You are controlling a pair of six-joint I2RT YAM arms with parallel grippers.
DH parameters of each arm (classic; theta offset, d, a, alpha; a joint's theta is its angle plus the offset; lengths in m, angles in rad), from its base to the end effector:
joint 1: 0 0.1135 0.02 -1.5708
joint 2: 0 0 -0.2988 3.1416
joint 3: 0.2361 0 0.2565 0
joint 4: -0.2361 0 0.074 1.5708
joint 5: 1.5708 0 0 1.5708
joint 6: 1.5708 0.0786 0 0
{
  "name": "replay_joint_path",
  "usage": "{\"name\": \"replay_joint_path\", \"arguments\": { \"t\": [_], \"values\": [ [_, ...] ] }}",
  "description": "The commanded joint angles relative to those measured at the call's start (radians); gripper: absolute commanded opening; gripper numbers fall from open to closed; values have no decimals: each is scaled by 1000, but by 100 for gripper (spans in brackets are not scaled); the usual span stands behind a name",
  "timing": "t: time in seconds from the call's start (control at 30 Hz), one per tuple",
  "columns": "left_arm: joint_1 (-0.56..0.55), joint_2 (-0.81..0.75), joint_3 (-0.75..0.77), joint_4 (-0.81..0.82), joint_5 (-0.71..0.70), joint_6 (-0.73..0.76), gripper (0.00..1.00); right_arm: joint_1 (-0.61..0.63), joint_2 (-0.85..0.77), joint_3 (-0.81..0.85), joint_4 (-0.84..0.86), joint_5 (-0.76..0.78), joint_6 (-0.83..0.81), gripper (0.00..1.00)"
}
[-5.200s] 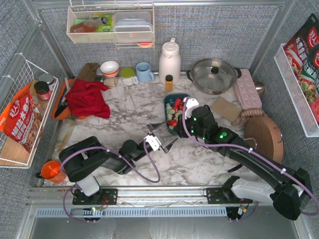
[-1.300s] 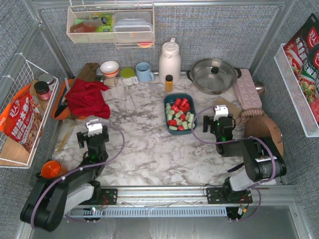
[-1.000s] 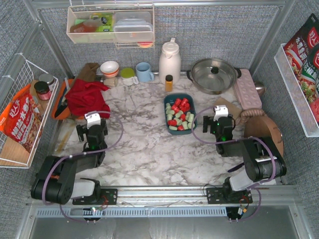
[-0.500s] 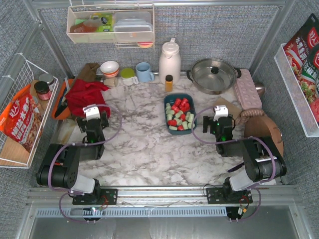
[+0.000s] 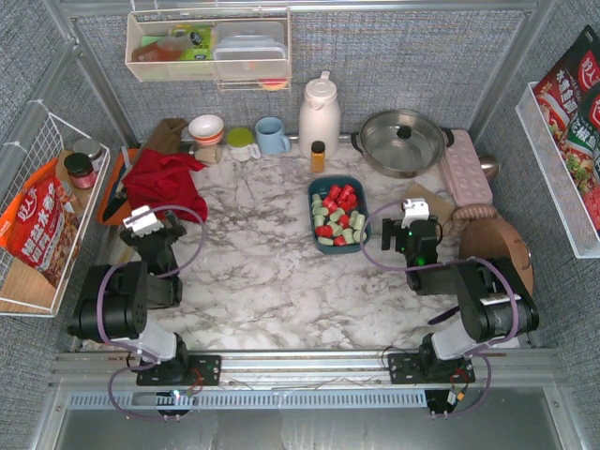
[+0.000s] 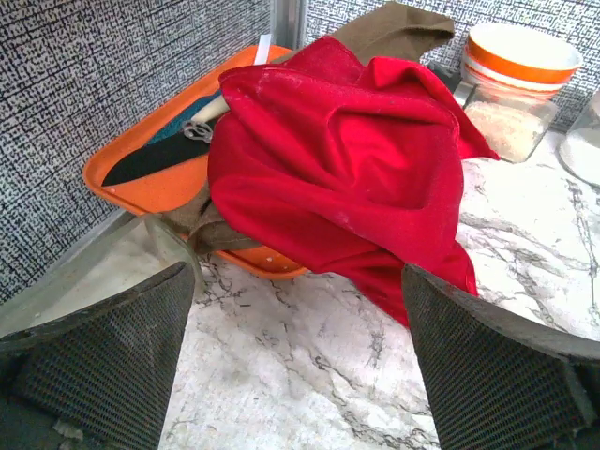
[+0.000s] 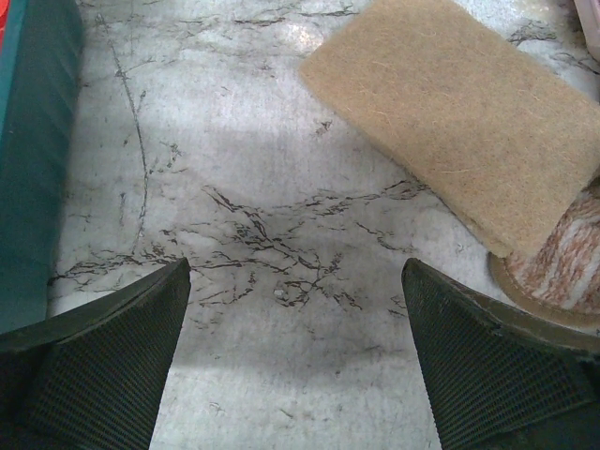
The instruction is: Mix the coffee capsules in the storage basket
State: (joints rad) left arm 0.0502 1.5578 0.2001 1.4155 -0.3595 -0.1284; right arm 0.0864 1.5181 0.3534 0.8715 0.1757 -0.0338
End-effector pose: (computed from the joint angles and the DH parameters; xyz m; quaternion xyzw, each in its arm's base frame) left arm 0.2731 0.0414 0.1897 -0.1897 0.6610 0.0946 0.7198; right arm 0.3029 0.0124 0.1627 0.0042 0.8014 -0.0548 0.5956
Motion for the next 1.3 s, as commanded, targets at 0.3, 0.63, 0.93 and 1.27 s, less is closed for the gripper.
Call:
{"name": "replay_joint_path", "arguments": {
  "t": [0.3,0.63,0.93,1.27],
  "values": [
    [14,6,20,-55,131,18,99,-45,5,59,-77,-40,55,99],
    [13,9,18,-45,131,18,99,-47,4,60,-77,-41,55,99],
    [14,10,19,-45,131,18,99,-47,4,61,-78,-42,56,99],
    [13,10,18,-44,132,18,99,-47,4,61,-79,-42,55,99]
  ]
}}
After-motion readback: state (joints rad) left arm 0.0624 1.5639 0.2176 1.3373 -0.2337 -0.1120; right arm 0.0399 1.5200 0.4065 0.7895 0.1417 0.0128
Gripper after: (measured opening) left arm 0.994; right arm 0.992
